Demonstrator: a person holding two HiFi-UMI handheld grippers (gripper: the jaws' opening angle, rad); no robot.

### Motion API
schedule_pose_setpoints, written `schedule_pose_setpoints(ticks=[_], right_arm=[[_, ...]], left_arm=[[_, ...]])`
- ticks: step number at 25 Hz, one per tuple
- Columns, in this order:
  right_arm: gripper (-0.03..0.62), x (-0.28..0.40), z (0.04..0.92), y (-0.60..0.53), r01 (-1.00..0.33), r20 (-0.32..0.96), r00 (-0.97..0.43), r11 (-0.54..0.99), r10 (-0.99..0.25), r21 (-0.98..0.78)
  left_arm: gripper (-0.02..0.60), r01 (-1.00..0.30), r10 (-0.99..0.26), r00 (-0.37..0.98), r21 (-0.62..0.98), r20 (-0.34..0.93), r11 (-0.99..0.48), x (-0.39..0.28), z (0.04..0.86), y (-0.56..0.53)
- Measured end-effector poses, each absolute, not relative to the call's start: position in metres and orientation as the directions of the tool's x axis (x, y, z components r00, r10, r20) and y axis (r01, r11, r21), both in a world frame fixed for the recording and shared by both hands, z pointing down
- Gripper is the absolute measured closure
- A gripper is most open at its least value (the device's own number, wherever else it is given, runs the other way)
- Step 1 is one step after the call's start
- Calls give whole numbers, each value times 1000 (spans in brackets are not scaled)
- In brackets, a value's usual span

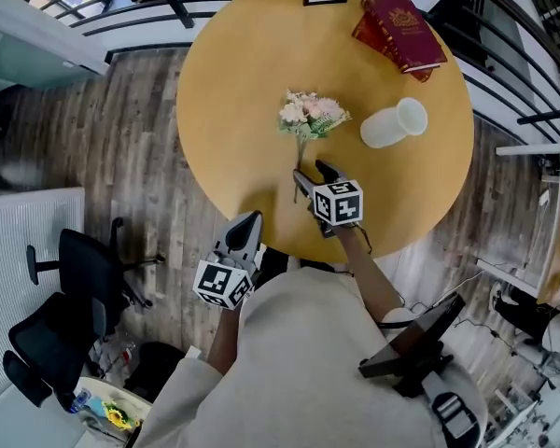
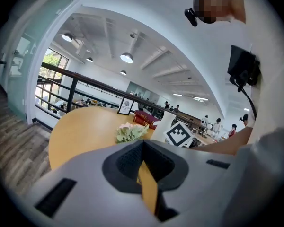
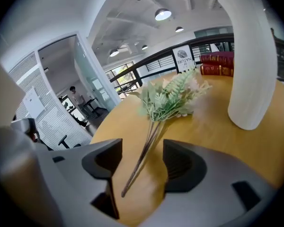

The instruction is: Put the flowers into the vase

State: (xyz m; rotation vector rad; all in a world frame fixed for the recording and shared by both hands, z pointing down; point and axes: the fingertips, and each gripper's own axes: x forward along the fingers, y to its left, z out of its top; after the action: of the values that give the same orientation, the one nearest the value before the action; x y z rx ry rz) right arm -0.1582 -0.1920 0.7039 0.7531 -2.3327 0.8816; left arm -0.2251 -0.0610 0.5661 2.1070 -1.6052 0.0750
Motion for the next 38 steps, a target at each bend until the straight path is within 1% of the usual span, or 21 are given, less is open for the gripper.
schedule_pose_setpoints(ticks=[6, 11, 12, 14, 15, 20, 28, 38], right_arm=[[338, -173, 728, -207, -665, 663, -692, 611, -287, -430], [385, -182, 739, -215, -678, 682, -673, 607, -286, -415], [400, -182, 741, -217, -684, 690, -665, 606, -287, -407], [466, -180, 746, -220, -696, 702, -648, 603, -294, -390], [485, -180, 747, -221, -701, 705, -644, 599, -298, -387], [549, -179, 746, -221, -705, 701, -646, 590, -303, -395], [556, -180, 726, -224, -683, 655, -679, 614, -333, -396], [554, -164, 664, -226, -675, 519, -725, 614, -452, -408]], left_arm=[[575, -933, -904, 250, 335, 348, -129, -241, 568, -45], [575, -937, -905, 231, 333, 358, -107, -245, 569, -38], [575, -937, -905, 229, 332, 359, -106, -245, 569, -38], [575, -938, -905, 226, 332, 360, -102, -246, 568, -38], [575, -938, -906, 224, 331, 360, -100, -246, 569, -38], [575, -938, -903, 226, 332, 365, -101, -248, 570, -38], [575, -933, -897, 258, 335, 359, -134, -241, 568, -49], [575, -916, -880, 347, 319, 324, -244, -222, 562, -63]])
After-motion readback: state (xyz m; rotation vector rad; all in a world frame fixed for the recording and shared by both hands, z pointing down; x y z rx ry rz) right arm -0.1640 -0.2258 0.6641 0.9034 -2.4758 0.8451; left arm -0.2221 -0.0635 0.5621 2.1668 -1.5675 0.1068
